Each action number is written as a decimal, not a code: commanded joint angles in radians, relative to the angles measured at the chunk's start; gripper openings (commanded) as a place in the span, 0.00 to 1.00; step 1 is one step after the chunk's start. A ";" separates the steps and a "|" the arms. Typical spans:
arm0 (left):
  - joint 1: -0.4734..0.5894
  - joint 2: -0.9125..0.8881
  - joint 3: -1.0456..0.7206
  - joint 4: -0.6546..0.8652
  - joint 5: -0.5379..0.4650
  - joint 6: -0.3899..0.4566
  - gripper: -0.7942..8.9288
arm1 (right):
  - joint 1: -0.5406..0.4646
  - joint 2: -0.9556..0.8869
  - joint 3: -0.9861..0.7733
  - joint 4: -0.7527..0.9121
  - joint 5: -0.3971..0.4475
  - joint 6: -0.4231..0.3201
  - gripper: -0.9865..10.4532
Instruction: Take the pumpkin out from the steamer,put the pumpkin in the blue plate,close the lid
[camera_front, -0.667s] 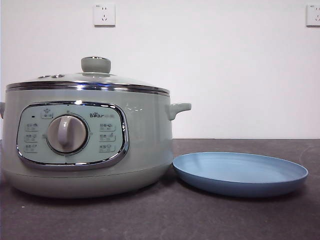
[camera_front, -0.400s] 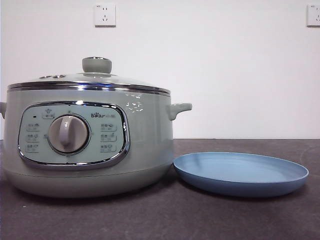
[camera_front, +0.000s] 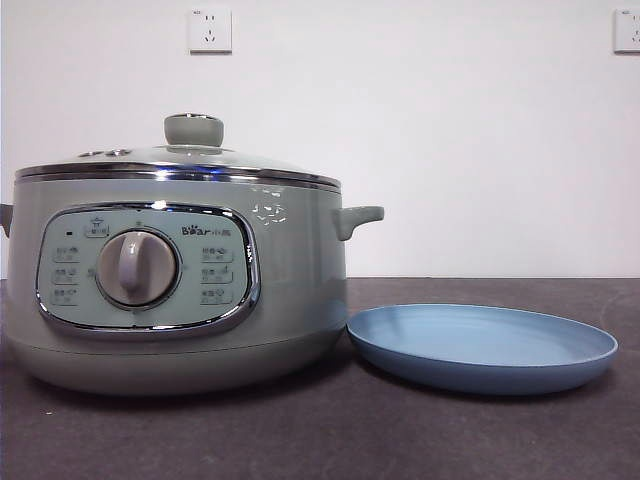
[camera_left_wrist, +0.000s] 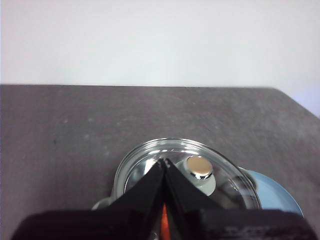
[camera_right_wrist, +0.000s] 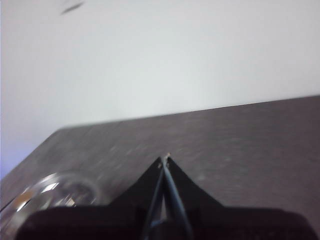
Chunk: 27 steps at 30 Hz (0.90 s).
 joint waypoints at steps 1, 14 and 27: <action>0.002 0.072 0.075 -0.035 0.026 0.089 0.10 | 0.002 0.069 0.060 -0.021 -0.148 -0.119 0.13; -0.065 0.282 0.148 -0.049 0.095 0.080 0.54 | 0.033 0.211 0.103 -0.063 -0.197 -0.100 0.58; -0.332 0.598 0.285 -0.072 -0.071 0.096 0.54 | 0.087 0.232 0.103 -0.091 -0.196 -0.089 0.58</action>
